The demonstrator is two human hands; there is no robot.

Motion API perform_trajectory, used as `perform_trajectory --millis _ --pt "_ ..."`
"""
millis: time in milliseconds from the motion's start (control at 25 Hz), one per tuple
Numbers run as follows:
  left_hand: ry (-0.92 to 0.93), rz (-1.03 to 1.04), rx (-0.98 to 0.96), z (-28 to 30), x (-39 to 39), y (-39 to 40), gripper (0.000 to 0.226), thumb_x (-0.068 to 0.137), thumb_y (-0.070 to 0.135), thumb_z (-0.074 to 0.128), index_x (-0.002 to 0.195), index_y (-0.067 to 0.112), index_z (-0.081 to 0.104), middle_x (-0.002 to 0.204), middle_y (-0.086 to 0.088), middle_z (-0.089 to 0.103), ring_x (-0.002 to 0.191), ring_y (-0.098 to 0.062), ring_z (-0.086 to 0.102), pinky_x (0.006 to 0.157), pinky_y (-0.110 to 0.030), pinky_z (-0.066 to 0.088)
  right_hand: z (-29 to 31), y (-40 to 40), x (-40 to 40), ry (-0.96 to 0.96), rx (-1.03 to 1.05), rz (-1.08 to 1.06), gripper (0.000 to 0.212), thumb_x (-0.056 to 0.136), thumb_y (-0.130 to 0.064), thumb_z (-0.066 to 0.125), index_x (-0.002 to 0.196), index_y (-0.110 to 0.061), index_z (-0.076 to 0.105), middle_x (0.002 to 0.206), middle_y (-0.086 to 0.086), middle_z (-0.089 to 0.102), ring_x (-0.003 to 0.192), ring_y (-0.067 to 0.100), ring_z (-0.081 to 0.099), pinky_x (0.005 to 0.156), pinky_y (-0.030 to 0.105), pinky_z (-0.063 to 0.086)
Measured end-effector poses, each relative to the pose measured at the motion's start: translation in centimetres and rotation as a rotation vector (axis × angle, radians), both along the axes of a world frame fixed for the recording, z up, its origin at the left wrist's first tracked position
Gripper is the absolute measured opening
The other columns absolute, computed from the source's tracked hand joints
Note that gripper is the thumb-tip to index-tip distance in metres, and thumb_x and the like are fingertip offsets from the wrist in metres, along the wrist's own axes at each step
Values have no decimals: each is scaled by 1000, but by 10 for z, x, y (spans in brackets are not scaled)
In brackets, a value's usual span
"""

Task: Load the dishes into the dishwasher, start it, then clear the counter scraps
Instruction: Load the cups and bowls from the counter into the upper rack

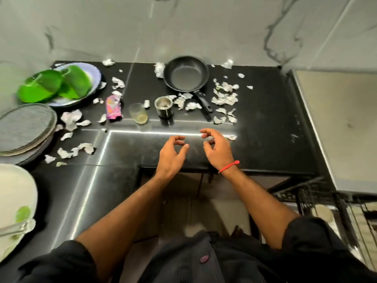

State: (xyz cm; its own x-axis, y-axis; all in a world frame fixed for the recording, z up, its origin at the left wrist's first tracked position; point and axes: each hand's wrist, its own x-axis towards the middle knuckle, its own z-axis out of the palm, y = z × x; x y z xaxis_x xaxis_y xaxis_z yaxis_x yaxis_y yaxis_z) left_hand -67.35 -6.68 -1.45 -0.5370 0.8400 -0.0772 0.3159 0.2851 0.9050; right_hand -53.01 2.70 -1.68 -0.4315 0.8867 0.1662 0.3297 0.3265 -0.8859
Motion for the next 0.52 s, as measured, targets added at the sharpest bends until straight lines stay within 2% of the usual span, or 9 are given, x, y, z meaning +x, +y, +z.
perform_trajectory --millis 80,200,280,400,520 --pt "-10 78 -27 -3 -25 -1 29 95 26 66 123 23 59 113 5 65 89 -27 69 80 -47 58 4 6 -29 -34 5 66 41 84 4 53 116 -19 64 106 -1 62 83 13 60 77 21 50" --pt "-56 172 -46 -5 -56 3 28 95 28 66 122 28 58 114 6 64 79 -25 70 61 -32 55 9 31 -74 -83 61 147 41 83 7 51 119 -9 64 112 6 63 100 17 62 88 33 52" --pt "-72 206 -55 -6 -70 7 28 96 28 65 123 30 57 113 9 63 78 -23 70 57 -25 51 11 57 -102 -128 85 173 48 82 7 51 126 -6 60 124 10 60 114 22 58 99 39 48" --pt "-112 266 -75 -6 -85 14 29 97 28 64 124 32 57 112 13 63 77 -19 70 61 -24 52 10 95 -141 -249 101 297 65 81 1 57 144 -9 44 147 11 43 136 25 41 116 41 33" --pt "-130 307 -96 -5 -95 27 27 97 28 63 123 33 58 111 14 63 77 -17 71 60 -22 51 -1 124 -175 -494 181 440 83 87 -23 67 156 -24 21 162 5 18 144 32 27 120 44 23"
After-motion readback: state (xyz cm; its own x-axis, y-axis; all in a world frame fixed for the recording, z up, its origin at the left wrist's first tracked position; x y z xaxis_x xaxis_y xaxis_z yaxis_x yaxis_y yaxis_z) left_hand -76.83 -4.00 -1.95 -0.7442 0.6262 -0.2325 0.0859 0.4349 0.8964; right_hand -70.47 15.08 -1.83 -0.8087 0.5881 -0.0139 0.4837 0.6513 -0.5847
